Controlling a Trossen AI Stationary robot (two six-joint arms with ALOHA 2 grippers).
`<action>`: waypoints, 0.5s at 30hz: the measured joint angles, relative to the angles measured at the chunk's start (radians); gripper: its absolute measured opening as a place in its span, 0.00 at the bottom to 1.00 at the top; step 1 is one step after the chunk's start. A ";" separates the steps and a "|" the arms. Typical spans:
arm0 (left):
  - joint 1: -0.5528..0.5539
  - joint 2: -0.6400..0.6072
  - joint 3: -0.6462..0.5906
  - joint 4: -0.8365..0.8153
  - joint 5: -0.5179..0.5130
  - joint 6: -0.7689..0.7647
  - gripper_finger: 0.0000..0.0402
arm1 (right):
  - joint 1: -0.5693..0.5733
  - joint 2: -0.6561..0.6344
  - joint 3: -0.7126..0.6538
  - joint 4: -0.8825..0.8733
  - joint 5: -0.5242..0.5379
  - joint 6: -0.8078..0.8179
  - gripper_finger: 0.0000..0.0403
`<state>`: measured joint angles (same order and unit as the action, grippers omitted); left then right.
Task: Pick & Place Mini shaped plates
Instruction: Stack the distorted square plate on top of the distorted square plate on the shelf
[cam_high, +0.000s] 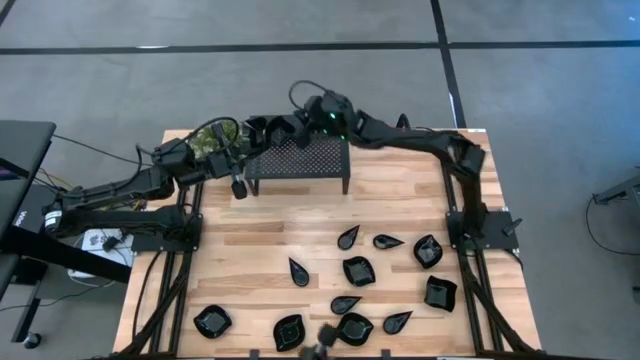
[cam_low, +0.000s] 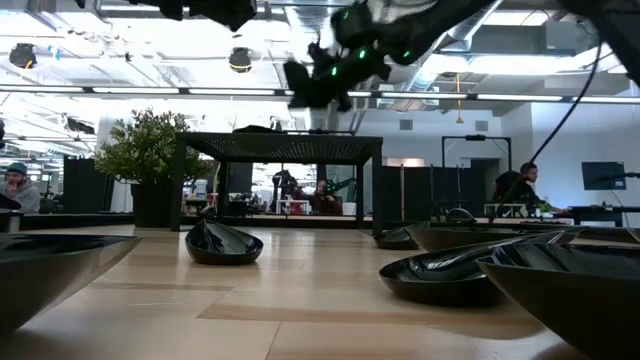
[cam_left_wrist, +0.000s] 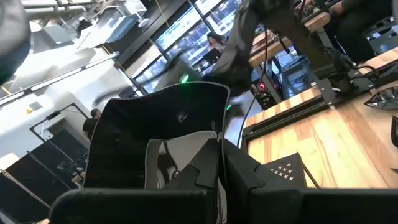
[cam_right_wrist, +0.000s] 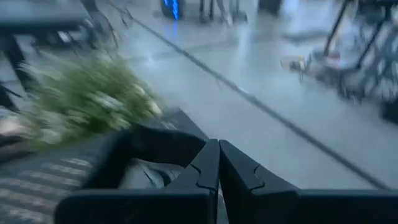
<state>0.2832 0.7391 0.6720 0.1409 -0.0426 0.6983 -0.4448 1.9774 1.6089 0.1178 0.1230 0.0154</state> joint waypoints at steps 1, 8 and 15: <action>0.000 0.000 0.000 0.000 -0.004 0.000 0.02 | -0.012 0.029 0.039 -0.009 -0.012 0.012 0.00; 0.000 0.000 0.000 -0.001 -0.017 0.000 0.03 | -0.046 0.190 0.241 -0.150 -0.043 0.092 0.00; 0.001 0.000 0.000 -0.003 -0.017 0.000 0.02 | -0.057 0.293 0.361 -0.210 -0.104 0.092 0.00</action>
<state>0.2840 0.7391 0.6720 0.1377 -0.0601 0.6983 -0.5022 2.2708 1.9703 -0.0919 0.0192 0.1070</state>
